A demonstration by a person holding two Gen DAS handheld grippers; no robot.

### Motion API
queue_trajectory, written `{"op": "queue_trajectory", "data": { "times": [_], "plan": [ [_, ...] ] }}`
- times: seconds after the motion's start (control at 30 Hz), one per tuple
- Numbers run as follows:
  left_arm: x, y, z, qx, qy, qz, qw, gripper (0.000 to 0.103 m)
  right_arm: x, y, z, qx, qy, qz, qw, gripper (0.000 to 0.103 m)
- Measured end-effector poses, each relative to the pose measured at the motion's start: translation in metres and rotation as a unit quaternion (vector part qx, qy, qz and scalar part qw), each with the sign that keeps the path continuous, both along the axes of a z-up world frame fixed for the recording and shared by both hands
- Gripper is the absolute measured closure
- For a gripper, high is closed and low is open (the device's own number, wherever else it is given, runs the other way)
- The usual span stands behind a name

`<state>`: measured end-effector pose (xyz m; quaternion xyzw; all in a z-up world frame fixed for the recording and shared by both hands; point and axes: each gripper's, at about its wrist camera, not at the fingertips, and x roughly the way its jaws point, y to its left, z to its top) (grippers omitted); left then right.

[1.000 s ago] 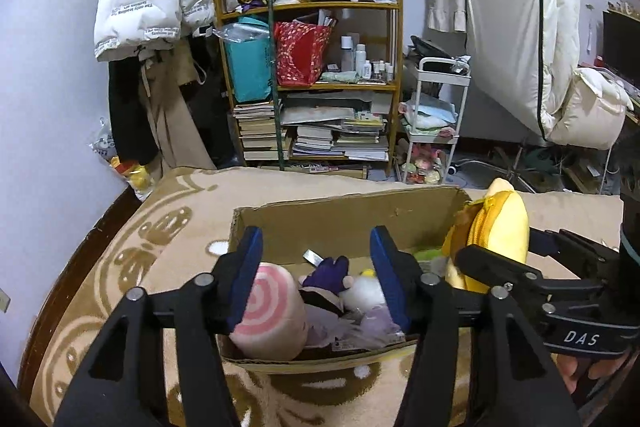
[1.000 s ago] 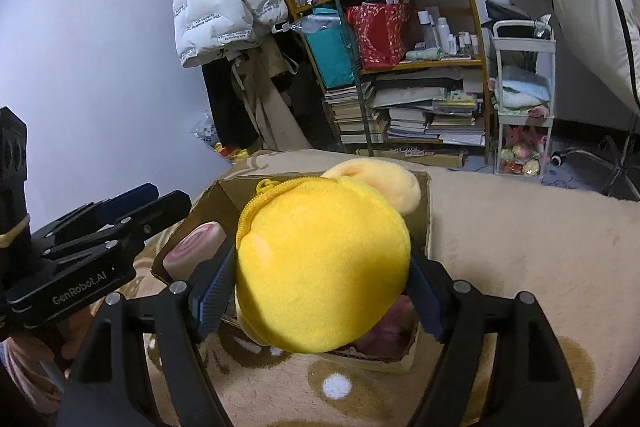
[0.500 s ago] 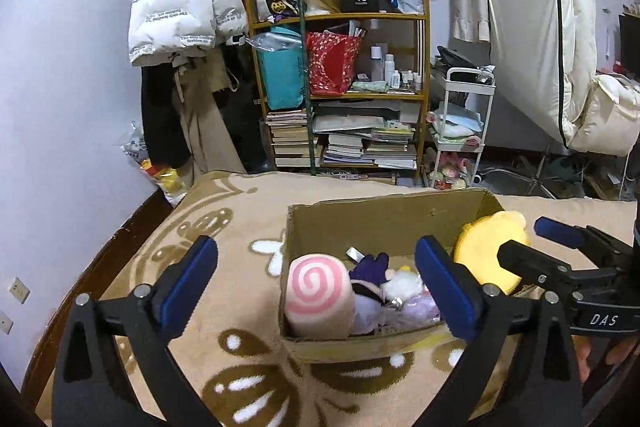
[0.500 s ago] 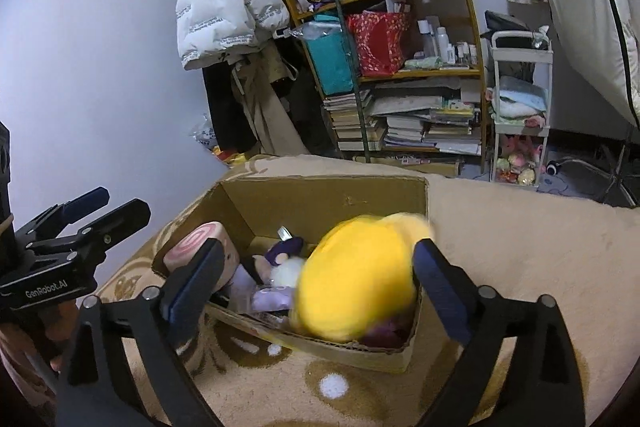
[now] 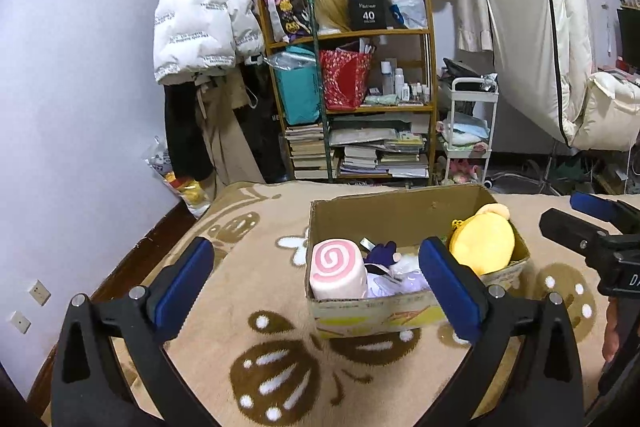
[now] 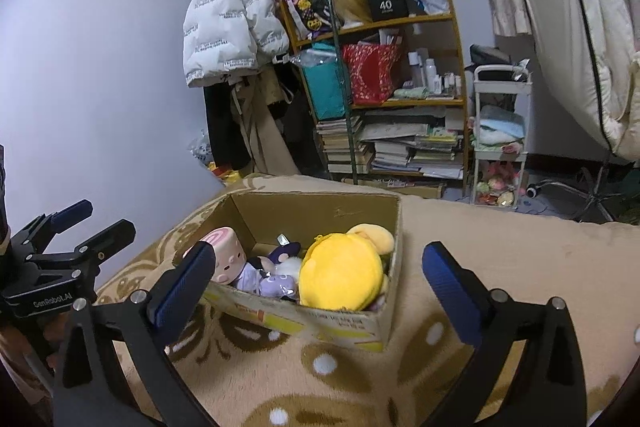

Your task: Organize soft objects

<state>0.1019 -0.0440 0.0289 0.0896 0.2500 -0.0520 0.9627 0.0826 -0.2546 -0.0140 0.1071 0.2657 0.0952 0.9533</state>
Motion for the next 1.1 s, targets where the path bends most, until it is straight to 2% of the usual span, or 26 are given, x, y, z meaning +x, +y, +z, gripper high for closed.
{"op": "queue_trajectory", "data": {
  "times": [0.37, 0.57, 0.73, 0.9, 1.1],
  "plan": [
    [-0.062, 0.006, 0.023, -0.005, -0.033, -0.002, 0.9994, 0.001, -0.056, -0.002, 0.024, -0.013, -0.034, -0.009, 0.999, 0.000],
    [-0.088, 0.012, 0.028, -0.005, -0.037, -0.003, 0.9993, 0.001, -0.085, -0.001, 0.026, -0.025, -0.032, -0.015, 0.999, 0.000],
    [-0.099, 0.016, 0.025, -0.025, -0.017, -0.009, 0.9995, 0.001, -0.102, 0.000, 0.026, -0.031, -0.029, -0.020, 0.999, 0.000],
    [-0.107, 0.014, 0.019, -0.008, -0.024, -0.008, 0.9997, 0.001, -0.109, -0.002, 0.025, -0.027, -0.029, -0.026, 0.999, 0.000],
    [-0.100, 0.014, 0.007, -0.010, -0.022, -0.004, 0.9997, 0.001, -0.107, -0.007, 0.021, -0.021, -0.028, -0.033, 0.999, 0.000]
  ]
}}
